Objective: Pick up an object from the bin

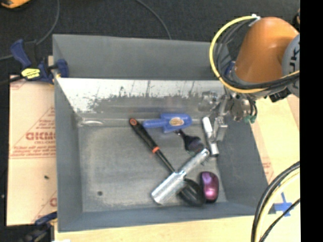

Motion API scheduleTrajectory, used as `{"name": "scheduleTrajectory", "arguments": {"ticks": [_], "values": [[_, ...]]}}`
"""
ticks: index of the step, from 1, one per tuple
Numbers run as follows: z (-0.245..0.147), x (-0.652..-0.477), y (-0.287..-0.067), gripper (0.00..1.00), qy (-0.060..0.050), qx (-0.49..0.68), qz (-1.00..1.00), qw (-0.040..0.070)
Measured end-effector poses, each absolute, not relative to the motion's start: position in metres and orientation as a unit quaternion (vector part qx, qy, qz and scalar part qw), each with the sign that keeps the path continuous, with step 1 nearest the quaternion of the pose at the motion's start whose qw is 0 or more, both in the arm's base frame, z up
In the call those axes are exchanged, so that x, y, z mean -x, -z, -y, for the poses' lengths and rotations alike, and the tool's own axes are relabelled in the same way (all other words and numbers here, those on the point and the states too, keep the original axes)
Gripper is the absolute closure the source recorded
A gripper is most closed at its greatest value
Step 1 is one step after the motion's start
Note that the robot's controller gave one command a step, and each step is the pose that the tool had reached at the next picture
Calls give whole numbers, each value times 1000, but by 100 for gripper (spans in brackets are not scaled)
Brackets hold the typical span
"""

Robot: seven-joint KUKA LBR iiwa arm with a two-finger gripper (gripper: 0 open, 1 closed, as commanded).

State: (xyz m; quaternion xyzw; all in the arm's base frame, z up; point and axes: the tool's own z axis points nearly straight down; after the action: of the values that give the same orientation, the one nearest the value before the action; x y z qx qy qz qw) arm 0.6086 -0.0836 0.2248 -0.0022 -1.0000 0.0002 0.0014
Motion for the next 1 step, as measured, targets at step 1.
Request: {"name": "scheduleTrajectory", "arguments": {"ticks": [1], "values": [[83, -610, -230, 0, -1, 1, 1000, -3]]}}
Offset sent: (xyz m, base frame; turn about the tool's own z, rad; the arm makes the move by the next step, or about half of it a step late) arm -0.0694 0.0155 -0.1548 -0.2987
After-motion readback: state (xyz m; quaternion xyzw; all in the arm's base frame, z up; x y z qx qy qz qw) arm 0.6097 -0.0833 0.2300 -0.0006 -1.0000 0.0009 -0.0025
